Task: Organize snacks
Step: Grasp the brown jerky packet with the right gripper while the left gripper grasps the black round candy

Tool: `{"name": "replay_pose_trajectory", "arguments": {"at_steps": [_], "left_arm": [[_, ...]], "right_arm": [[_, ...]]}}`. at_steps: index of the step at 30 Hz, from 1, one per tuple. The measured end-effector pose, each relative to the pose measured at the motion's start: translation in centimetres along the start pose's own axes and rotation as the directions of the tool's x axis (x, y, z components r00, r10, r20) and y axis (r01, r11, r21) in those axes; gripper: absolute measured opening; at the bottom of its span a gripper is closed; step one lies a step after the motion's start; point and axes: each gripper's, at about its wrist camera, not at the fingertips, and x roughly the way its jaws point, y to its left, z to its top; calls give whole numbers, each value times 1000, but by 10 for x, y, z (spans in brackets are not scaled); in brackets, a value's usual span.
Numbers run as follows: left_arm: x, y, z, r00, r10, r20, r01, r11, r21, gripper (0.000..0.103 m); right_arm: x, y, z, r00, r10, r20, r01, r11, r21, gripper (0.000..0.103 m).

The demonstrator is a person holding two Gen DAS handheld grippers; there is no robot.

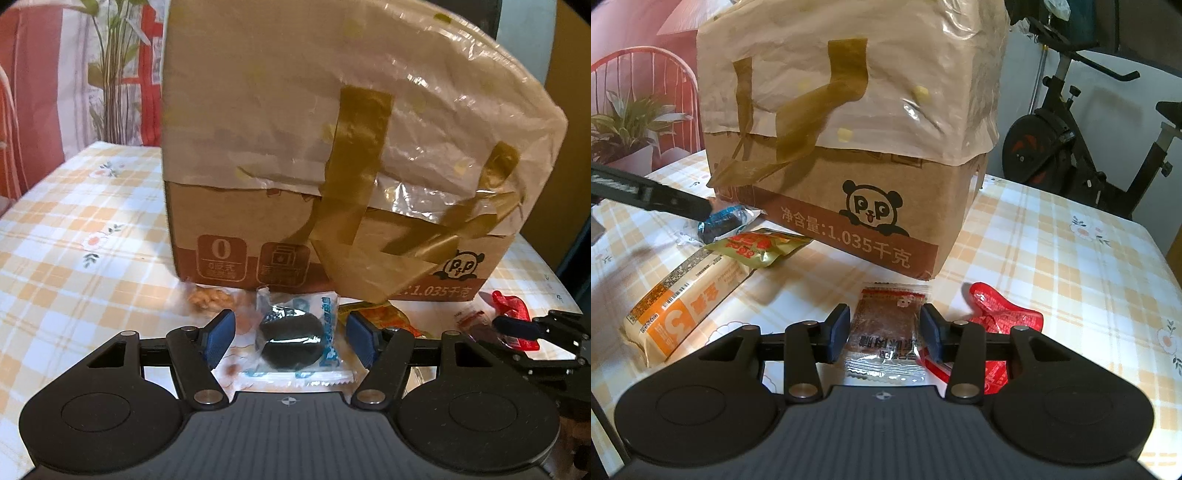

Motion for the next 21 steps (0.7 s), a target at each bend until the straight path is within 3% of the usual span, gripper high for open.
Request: {"name": "replay_pose_trajectory", "arguments": {"at_steps": [3,7,10,21], "left_arm": [[12,-4,1,1000,14,-23,-14,1000,13,67],[24,-4,0,998,-4,-58,4,1000,-2,53],[21,-6,-3,999,4,-50,-3,1000,12,50],[-20,7,-26,998,49,-34,-49,999,-15,49]], "right_arm": [[0,0,0,1000,1,0,-1,1000,1,45],[0,-1,0,1000,7,-1,-7,1000,10,45],[0,-2,0,1000,12,-1,-12,1000,18,45],[1,-6,0,1000,19,0,-19,999,40,45]]}}
